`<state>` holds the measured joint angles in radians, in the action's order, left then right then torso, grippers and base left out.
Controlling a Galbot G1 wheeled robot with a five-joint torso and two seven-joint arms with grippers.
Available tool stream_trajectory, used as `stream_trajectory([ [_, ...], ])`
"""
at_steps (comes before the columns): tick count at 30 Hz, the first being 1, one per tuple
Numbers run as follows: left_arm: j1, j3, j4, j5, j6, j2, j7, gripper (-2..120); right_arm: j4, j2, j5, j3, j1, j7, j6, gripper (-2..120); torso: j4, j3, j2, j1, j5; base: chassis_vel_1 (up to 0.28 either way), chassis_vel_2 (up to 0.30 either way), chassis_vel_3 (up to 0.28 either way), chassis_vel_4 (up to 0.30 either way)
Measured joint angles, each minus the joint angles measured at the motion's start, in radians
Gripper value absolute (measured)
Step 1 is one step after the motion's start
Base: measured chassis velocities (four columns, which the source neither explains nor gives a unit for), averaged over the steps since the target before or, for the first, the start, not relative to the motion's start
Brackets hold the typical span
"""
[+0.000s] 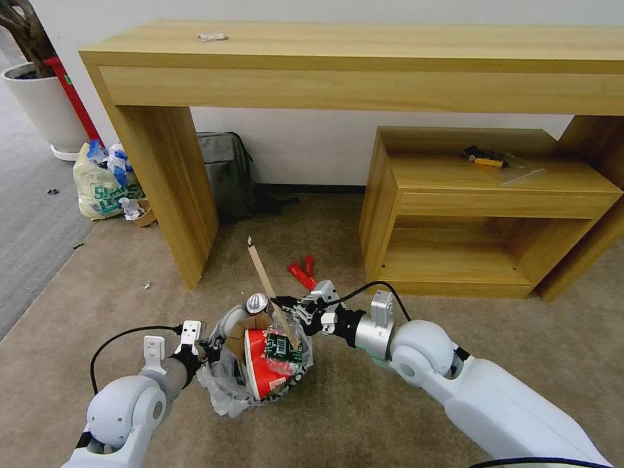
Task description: Pick up the trash bin and place the garbage on the floor into it.
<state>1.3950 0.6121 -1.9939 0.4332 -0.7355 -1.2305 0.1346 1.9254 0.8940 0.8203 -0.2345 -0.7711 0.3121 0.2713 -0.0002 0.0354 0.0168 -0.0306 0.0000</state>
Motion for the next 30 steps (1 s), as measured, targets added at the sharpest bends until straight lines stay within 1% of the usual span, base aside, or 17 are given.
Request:
stream_trajectory([
  [2, -0.003, 0.001, 0.001, 0.002, 0.0, 0.003, 0.0, 0, -0.002, -0.006, 0.007, -0.01, 0.01, 0.009, 0.004, 0, 0.0, 0.0, 0.0, 0.0, 0.0, 0.0, 0.0, 0.0, 0.0],
  [5, -0.013, 0.003, 0.003, 0.01, 0.0, 0.009, 0.001, 0, -0.007, -0.019, 0.065, -0.074, 0.054, 0.005, 0.03, 0, 0.0, 0.0, 0.0, 0.0, 0.0, 0.0, 0.0, 0.0, 0.0],
  [6, -0.013, 0.003, 0.003, 0.01, 0.0, 0.009, 0.001, 0, -0.007, -0.019, 0.065, -0.074, 0.054, 0.005, 0.03, 0, 0.0, 0.0, 0.0, 0.0, 0.0, 0.0, 0.0, 0.0, 0.0],
  [9, -0.016, 0.005, 0.004, 0.016, 0.0, 0.01, 0.003, 0, -0.009, -0.015, 0.162, -0.122, 0.082, -0.05, 0.076, 0, 0.0, 0.0, 0.0, 0.0, -0.0001, 0.0, 0.0, 0.0, 0.0],
  [10, -0.016, 0.005, 0.004, 0.016, 0.0, 0.01, 0.003, 0, -0.009, -0.015, 0.162, -0.122, 0.082, -0.05, 0.076, 0, 0.0, 0.0, 0.0, 0.0, -0.0001, 0.0, 0.0, 0.0, 0.0],
  [13, -0.018, 0.005, 0.007, 0.017, 0.0, 0.011, 0.007, 0, -0.028, 0.004, 0.244, -0.151, 0.094, -0.111, 0.117, 0, 0.0001, 0.0, 0.0, 0.0, -0.0001, 0.0, 0.0, 0.0, 0.0],
  [17, -0.026, 0.001, 0.01, 0.022, 0.0, 0.015, 0.009, 0, -0.048, 0.023, 0.292, -0.161, 0.096, -0.149, 0.142, 0, 0.0001, 0.0, 0.0, 0.0, 0.0, 0.0, 0.0, 0.0, 0.0],
  [22, -0.034, -0.003, 0.02, 0.024, 0.0, 0.015, 0.01, 0, -0.049, 0.028, 0.319, -0.163, 0.093, -0.171, 0.153, 0, 0.0001, 0.0, 0.0, 0.0, -0.0001, 0.0, 0.0, 0.0, 0.0],
  [30, -0.053, -0.007, 0.033, 0.027, 0.0, 0.016, 0.016, 0, -0.073, 0.033, 0.322, -0.182, 0.095, -0.172, 0.174, 0, 0.0, 0.0, 0.0, 0.0, -0.0001, 0.0, 0.0, 0.0, 0.0],
])
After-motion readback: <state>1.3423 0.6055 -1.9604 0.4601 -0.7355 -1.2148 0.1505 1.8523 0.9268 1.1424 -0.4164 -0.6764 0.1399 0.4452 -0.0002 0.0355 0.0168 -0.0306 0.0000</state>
